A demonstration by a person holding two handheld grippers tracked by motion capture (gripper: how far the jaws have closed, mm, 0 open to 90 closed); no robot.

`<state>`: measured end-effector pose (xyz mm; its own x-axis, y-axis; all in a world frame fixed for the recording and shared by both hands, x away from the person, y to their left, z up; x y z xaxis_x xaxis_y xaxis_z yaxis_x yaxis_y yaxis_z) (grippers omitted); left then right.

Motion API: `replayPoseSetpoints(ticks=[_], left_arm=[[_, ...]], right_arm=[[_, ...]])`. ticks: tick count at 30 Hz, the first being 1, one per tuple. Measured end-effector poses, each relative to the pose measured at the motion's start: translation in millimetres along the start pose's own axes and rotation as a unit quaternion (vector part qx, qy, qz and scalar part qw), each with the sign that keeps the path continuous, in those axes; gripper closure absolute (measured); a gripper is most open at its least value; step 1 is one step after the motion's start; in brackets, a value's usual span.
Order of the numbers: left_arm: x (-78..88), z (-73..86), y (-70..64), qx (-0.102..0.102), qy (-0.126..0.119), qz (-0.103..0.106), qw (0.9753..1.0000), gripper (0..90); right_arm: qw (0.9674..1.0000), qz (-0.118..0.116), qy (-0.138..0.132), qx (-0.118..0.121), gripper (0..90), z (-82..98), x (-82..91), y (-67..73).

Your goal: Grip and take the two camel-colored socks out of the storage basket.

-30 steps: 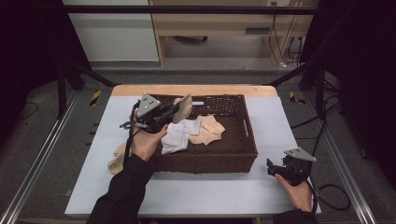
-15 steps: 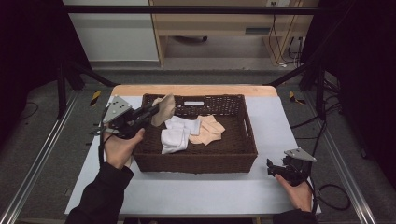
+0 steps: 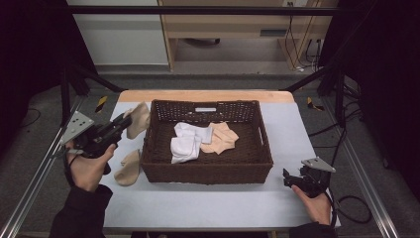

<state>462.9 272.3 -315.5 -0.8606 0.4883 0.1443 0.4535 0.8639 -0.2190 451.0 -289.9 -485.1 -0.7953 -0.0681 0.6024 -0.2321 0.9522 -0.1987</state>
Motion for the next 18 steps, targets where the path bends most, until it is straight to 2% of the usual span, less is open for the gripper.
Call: replayPoseSetpoints(ticks=[1, 3, 6, 9, 18], left_arm=[[0.0, 0.0, 0.0, 0.0, 0.0, 0.0, 1.0, 79.9], [9.1, 5.1, 11.9, 0.008, -0.003, -0.01, 0.9999, 79.9], [13.7, 9.6, 20.4, 0.016, -0.002, -0.017, 0.9997, 79.9], [18.6, 18.6, 31.3, 0.019, 0.006, -0.029, 0.9994, 79.9], [26.3, 39.7, 52.5, 0.027, 0.03, -0.059, 0.9974, 79.9]], right_arm=[[1.0, 0.0, 0.0, 0.0, 4.8, 0.0, 0.0, 0.0], [1.0, 0.001, 0.0, 0.001, 4.8, 0.0, 0.0, -0.1], [1.0, 0.001, 0.0, 0.0, 4.8, 0.1, 0.2, -0.2], [1.0, 0.001, 0.001, 0.001, 4.8, 0.2, 0.1, 0.2], [1.0, 0.001, 0.0, 0.001, 4.8, 0.3, 0.5, -0.7]])
Point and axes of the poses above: each handheld gripper's, and its own axes: x roughly backward along the jaws, z roughly out of its underside, y roughly to its left, the point moved 2 cm from there along -x, roughly forward along the jaws, and after that the axes turned 8 degrees about x, right-handed, at the moved point
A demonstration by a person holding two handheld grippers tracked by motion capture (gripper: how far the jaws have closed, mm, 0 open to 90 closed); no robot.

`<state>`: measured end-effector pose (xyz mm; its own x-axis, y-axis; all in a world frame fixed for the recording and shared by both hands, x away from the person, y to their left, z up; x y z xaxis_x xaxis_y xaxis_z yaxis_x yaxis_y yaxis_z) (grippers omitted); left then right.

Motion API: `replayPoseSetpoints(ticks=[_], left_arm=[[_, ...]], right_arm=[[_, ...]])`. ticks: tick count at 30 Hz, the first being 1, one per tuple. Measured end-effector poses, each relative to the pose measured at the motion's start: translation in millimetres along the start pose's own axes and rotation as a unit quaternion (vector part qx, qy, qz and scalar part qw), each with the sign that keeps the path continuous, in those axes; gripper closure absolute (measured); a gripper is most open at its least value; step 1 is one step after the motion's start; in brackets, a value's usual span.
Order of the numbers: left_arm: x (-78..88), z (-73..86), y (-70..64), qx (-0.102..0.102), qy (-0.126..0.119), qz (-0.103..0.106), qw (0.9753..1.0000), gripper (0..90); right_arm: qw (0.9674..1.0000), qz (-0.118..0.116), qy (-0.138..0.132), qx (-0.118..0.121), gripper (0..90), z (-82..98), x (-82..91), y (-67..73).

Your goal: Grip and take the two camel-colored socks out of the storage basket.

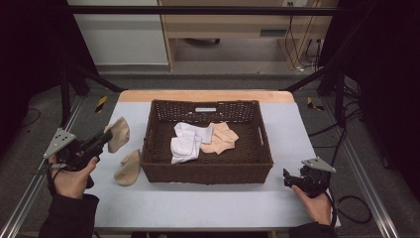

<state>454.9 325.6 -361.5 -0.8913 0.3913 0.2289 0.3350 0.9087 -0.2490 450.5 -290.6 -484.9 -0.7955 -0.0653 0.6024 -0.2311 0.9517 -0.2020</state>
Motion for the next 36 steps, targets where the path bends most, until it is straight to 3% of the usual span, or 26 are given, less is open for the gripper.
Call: replayPoseSetpoints(ticks=[4, 6, 11, 16, 17, 18, 19, 20, 21, 23, 31, 36], left_arm=[[1.6, 8.5, 6.7, 0.003, 0.01, -0.008, 0.9999, 79.9], [1.3, 21.5, 12.6, 0.001, 0.032, -0.016, 0.9993, 79.9], [-2.0, 35.0, 18.2, 0.006, 0.055, -0.02, 0.9983, 79.9], [-14.1, 56.6, 20.0, -0.002, 0.099, -0.023, 0.9948, 79.7], [-14.1, 56.6, 20.0, -0.002, 0.099, -0.023, 0.9948, 79.7], [-18.0, 63.2, 21.3, -0.004, 0.116, -0.027, 0.9928, 79.7], [-18.0, 63.2, 21.3, -0.004, 0.116, -0.027, 0.9928, 79.7], [-20.8, 68.5, 23.3, -0.005, 0.13, -0.031, 0.991, 79.6], [-20.8, 68.5, 23.3, -0.005, 0.13, -0.031, 0.991, 79.6], [-24.0, 75.1, 25.0, -0.006, 0.146, -0.035, 0.9887, 79.5], [-28.0, 89.9, 28.0, -0.021, 0.177, -0.044, 0.983, 77.1], [-28.6, 94.7, 30.2, -0.026, 0.183, -0.048, 0.9817, 69.2]], right_arm=[[1.0, 0.001, -0.003, -0.003, 4.8, -0.1, 0.7, -0.7], [1.0, 0.0, -0.003, -0.003, 4.8, -0.2, 0.7, -0.6], [1.0, -0.002, -0.004, 0.0, 4.8, -0.2, 1.0, -0.4], [1.0, -0.001, -0.004, 0.001, 4.8, -0.1, 1.0, -0.8], [1.0, -0.001, -0.004, 0.001, 4.8, -0.1, 1.0, -0.8], [1.0, -0.001, -0.003, -0.001, 4.9, -0.1, 1.2, -0.7], [1.0, -0.001, -0.003, -0.001, 4.9, -0.1, 1.2, -0.7], [1.0, -0.001, -0.003, -0.002, 4.8, -0.1, 1.2, -0.8], [1.0, -0.001, -0.003, -0.002, 4.8, -0.1, 1.2, -0.8], [1.0, -0.001, -0.003, -0.001, 4.9, 0.0, 1.1, -0.8], [1.0, 0.0, 0.0, 0.001, 4.9, 0.3, 0.9, -0.6], [1.0, 0.001, 0.001, 0.002, 4.9, 0.3, 0.8, -0.4]])
Point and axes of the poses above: each handheld gripper's, and its own axes: x roughly backward along the jaws, z roughly out of its underside, y roughly to its left, the point moved 2 cm from there along -x, roughly forward along the jaws, and after that the axes turned 8 degrees about x, right-handed, at the moved point
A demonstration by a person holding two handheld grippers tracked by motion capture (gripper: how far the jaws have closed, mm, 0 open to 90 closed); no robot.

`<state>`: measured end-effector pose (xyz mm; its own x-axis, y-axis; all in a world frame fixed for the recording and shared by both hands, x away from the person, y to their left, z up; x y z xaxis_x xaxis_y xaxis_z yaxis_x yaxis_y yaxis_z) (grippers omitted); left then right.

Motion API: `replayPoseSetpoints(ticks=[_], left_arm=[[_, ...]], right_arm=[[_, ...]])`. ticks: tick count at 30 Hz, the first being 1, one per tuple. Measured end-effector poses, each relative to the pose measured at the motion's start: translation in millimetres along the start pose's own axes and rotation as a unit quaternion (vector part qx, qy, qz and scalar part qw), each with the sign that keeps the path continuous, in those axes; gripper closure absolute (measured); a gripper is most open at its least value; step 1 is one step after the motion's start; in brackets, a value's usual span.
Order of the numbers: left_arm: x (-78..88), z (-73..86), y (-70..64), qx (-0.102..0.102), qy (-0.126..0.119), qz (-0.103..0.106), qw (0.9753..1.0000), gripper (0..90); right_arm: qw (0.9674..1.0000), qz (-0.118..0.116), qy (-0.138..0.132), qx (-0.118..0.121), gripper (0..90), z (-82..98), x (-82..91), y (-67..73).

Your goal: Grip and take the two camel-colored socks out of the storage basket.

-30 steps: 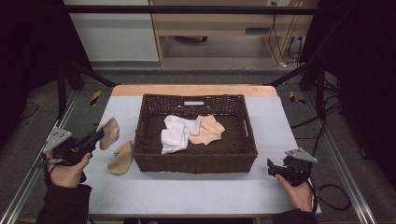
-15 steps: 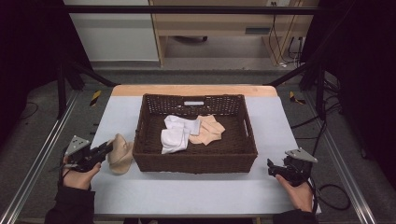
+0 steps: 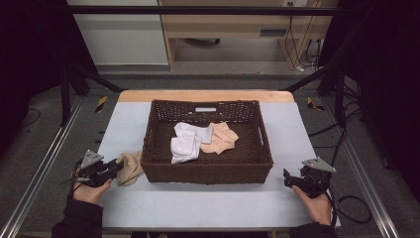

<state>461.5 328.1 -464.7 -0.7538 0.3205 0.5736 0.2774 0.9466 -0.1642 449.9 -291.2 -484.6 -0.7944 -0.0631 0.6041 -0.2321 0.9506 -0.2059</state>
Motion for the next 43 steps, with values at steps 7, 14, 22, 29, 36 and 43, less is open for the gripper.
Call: replayPoseSetpoints(ticks=[7, 14, 22, 29, 36, 43], left_arm=[[-0.5, 2.7, -0.2, -0.01, -0.011, -0.012, 0.9998, 46.4], [6.3, 1.3, -3.3, -0.016, -0.027, -0.006, 0.9995, 32.0], [19.2, 6.8, -2.0, -0.015, -0.036, -0.002, 0.9993, 26.1], [30.4, 17.3, 5.8, -0.012, -0.034, -0.01, 0.9993, 24.9], [39.0, 29.6, 12.5, -0.012, -0.024, -0.016, 0.9995, 28.0], [41.5, 37.2, 17.3, -0.009, -0.011, -0.021, 0.9997, 38.1]], right_arm=[[1.0, -0.001, -0.001, 0.0, 4.8, 0.0, 0.2, -0.1], [1.0, 0.0, -0.001, -0.002, 4.8, -0.1, 0.5, -0.2], [1.0, -0.003, -0.004, -0.006, 4.8, -0.5, 2.1, 0.4], [1.0, -0.003, -0.007, -0.004, 4.7, -0.3, 2.8, 0.0], [0.9999, -0.003, -0.008, -0.008, 4.7, -0.4, 3.6, -0.4], [0.9999, -0.002, -0.009, -0.007, 4.7, -0.3, 4.2, -1.1]])
Point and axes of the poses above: each handheld gripper's, and its own axes: x roughly backward along the jaws, z roughly out of its underside, y roughly to its left, the point moved 2 cm from there along -x, roughly forward along the jaws, and after that the axes turned 8 degrees about x, right-handed, at the moved point
